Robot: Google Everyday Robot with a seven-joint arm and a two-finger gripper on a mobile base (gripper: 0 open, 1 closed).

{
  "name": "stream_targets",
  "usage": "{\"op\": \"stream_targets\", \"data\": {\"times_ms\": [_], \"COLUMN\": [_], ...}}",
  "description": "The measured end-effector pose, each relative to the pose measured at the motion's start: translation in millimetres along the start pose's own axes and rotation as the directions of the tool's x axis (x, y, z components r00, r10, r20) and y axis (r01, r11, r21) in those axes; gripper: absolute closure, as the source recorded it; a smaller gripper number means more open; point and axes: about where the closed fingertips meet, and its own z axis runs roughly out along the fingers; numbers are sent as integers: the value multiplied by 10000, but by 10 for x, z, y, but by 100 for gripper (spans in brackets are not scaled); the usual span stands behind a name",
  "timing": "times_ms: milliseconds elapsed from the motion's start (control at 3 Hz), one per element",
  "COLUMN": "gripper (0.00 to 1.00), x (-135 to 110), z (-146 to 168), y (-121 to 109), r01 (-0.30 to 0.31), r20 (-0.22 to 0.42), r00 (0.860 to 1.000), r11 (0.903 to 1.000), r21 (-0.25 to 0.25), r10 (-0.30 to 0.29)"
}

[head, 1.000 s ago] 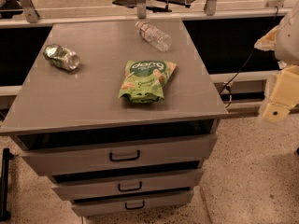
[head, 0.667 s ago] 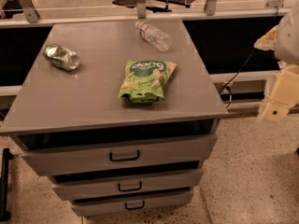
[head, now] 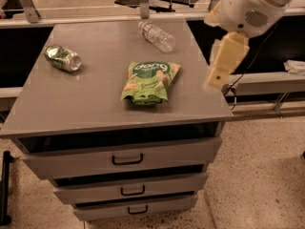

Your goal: Pick green can

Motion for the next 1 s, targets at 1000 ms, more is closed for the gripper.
{"op": "stream_targets", "data": {"times_ms": [1000], "gripper": [0], "x": [-1578], "z": [467], "y": [-377], "r01": [569], "r20": [2276], "r00": [9725], "r11": [9981], "r21": [-245], "r10": [-499]}}
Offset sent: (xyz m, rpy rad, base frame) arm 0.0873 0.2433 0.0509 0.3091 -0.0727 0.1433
